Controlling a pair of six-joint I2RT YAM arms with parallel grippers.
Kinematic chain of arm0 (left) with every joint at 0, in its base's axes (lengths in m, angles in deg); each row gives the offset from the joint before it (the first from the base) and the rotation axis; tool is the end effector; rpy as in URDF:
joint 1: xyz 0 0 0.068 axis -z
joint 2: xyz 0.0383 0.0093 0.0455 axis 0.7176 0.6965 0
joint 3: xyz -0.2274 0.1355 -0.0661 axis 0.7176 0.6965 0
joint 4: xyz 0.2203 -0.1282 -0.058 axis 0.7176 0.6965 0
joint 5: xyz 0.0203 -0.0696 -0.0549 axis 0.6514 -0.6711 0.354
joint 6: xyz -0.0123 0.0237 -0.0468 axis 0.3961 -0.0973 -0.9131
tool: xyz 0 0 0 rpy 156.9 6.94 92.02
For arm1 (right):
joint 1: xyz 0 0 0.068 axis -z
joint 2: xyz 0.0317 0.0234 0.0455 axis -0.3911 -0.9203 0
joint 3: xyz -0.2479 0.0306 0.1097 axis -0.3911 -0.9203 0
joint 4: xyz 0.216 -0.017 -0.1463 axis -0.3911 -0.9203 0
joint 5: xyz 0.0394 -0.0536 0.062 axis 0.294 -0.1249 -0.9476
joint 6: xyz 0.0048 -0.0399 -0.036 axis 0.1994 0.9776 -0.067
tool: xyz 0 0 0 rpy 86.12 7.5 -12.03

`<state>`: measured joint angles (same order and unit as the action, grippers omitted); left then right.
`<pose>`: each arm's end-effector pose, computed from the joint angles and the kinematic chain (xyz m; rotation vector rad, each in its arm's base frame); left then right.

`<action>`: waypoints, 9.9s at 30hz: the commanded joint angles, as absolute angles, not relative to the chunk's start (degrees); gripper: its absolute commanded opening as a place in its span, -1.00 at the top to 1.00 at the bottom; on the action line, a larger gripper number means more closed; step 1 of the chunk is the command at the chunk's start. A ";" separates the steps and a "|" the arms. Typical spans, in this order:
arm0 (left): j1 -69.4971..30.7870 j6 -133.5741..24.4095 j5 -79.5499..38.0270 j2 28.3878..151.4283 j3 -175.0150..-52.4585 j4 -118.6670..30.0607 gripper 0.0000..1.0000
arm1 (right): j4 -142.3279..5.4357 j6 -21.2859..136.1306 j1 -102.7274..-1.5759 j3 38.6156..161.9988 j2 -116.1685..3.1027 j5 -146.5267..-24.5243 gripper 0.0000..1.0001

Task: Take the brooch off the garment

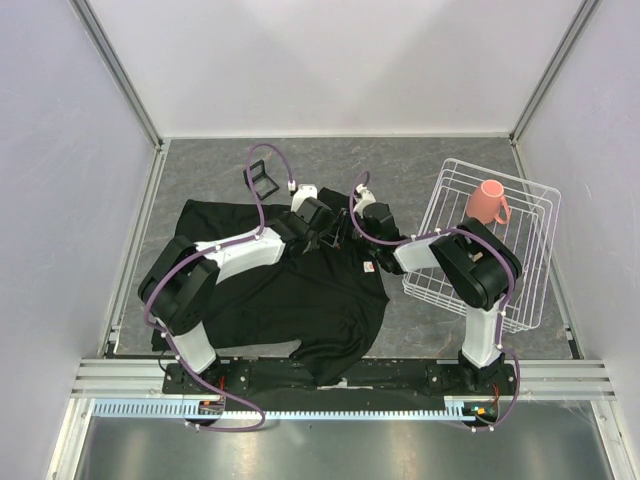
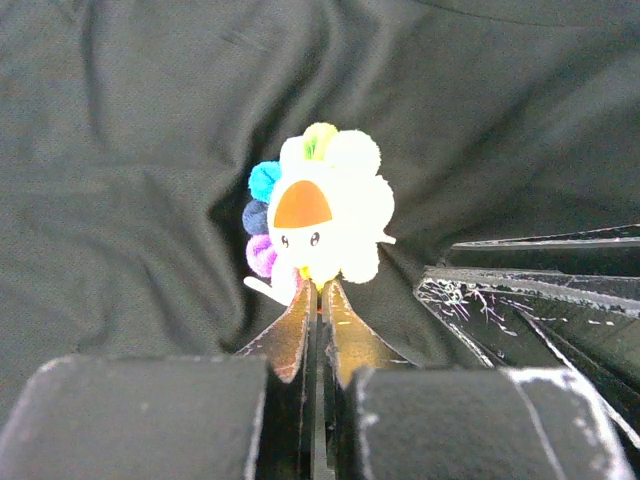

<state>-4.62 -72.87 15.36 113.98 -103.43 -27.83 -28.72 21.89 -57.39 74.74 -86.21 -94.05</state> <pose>0.2810 -0.2242 0.1889 0.0327 2.3412 0.0034 0.3134 0.2264 0.1363 -0.0563 2.1150 1.1235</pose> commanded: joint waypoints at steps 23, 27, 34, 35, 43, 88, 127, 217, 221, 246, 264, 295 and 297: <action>-4.55 -71.22 9.47 109.42 -104.23 -25.77 0.97 | -29.62 23.98 -57.74 79.69 -91.82 -93.79 0.57; -4.46 -71.57 8.95 110.30 -105.11 -24.45 0.97 | -30.58 24.60 -57.74 79.34 -91.12 -93.09 0.70; -4.46 -72.36 8.68 110.92 -105.90 -22.87 0.97 | -32.52 26.27 -57.74 78.90 -89.27 -90.98 0.85; -4.55 -72.62 8.68 111.00 -106.16 -22.25 0.97 | -32.52 26.18 -57.65 78.99 -89.27 -91.07 0.87; -4.55 -73.06 9.21 111.71 -107.13 -20.49 0.97 | -31.73 26.53 -57.74 78.29 -87.70 -91.94 0.78; -25.99 -96.52 -31.47 99.38 -83.66 -47.64 -0.04 | -0.11 -1.32 -58.71 69.50 -94.72 -94.58 1.00; -26.52 -115.79 -26.74 108.38 -73.21 -73.26 0.50 | 1.33 -1.42 -57.65 69.15 -95.25 -96.43 0.95; -23.79 -82.80 -26.18 105.81 -92.47 -51.30 0.33 | -20.83 43.41 -61.35 74.42 -89.88 -84.38 0.79; -27.21 -85.10 -30.60 108.19 -87.54 -61.96 0.32 | -17.93 39.64 -59.68 73.28 -90.85 -88.51 0.90; -30.65 -81.06 -46.87 125.68 -94.66 -66.81 0.40 | -11.42 36.29 -57.30 71.87 -92.00 -94.85 0.95; -27.57 -83.52 -43.79 125.42 -92.54 -66.46 0.70 | -9.23 34.18 -57.30 72.31 -92.96 -95.81 0.21; -27.22 -84.49 -42.03 124.19 -90.79 -66.46 0.81 | -9.40 29.87 -57.65 76.70 -97.79 -93.53 0.32; -27.13 -84.57 -41.94 124.10 -90.70 -66.54 0.81 | -9.23 29.61 -57.65 76.88 -97.97 -93.62 0.44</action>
